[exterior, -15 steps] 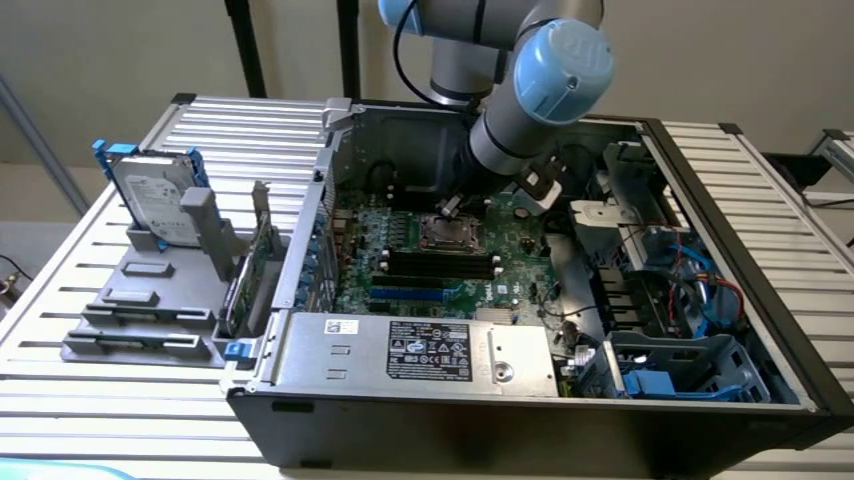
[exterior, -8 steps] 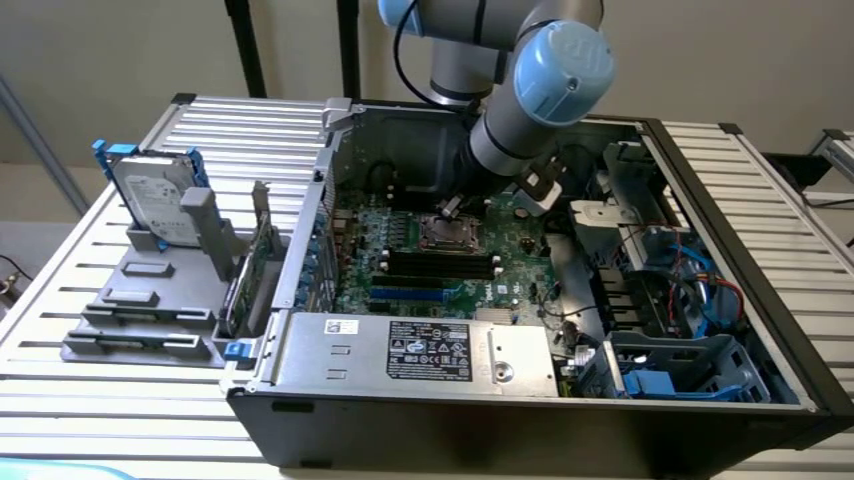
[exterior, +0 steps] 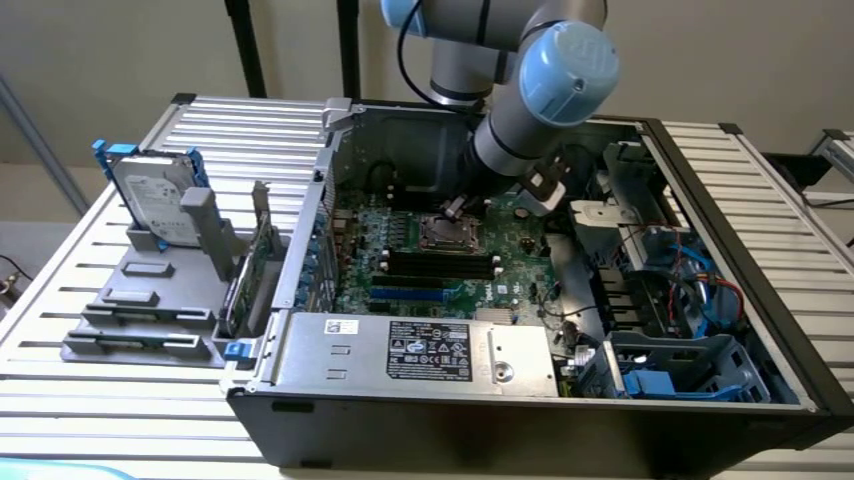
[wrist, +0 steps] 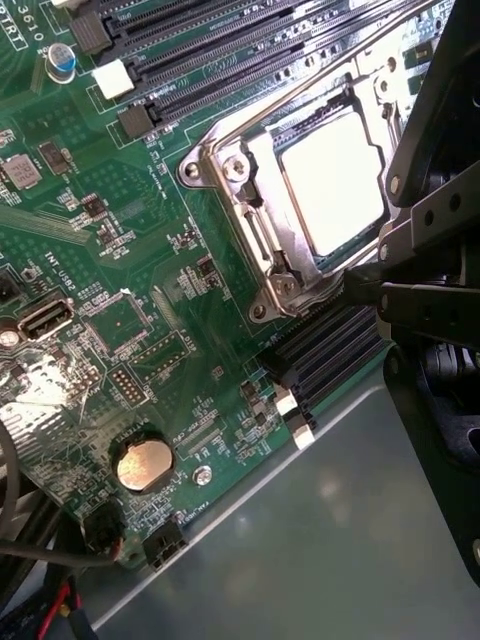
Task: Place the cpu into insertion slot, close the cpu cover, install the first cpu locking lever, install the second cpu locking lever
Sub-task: 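Install the first cpu locking lever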
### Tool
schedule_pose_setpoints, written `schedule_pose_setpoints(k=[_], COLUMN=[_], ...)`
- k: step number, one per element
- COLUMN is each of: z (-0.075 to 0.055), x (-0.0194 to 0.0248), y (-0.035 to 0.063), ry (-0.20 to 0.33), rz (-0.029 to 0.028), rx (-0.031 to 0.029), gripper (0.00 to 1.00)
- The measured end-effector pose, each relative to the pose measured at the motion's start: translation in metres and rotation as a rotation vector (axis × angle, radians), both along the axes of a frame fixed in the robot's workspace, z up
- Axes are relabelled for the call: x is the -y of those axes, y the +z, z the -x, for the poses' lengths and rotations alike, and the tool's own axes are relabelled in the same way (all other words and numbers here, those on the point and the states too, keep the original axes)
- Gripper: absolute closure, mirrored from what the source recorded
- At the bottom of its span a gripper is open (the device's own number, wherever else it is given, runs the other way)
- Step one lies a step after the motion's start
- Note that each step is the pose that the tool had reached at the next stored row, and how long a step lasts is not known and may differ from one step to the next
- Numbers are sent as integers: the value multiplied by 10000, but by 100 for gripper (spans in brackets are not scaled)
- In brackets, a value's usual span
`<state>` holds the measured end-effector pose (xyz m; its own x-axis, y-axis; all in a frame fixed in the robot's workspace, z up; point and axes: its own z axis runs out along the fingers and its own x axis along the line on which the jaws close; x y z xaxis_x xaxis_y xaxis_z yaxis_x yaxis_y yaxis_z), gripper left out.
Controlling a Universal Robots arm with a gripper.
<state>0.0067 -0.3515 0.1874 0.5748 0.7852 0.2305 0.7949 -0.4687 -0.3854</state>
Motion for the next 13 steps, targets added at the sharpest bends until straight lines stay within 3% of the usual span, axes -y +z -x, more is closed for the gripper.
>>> schedule_pose_setpoints(k=[13], z=[-75], x=[1], y=[-16], ry=[12], rz=[-4], rx=[0], gripper=[89])
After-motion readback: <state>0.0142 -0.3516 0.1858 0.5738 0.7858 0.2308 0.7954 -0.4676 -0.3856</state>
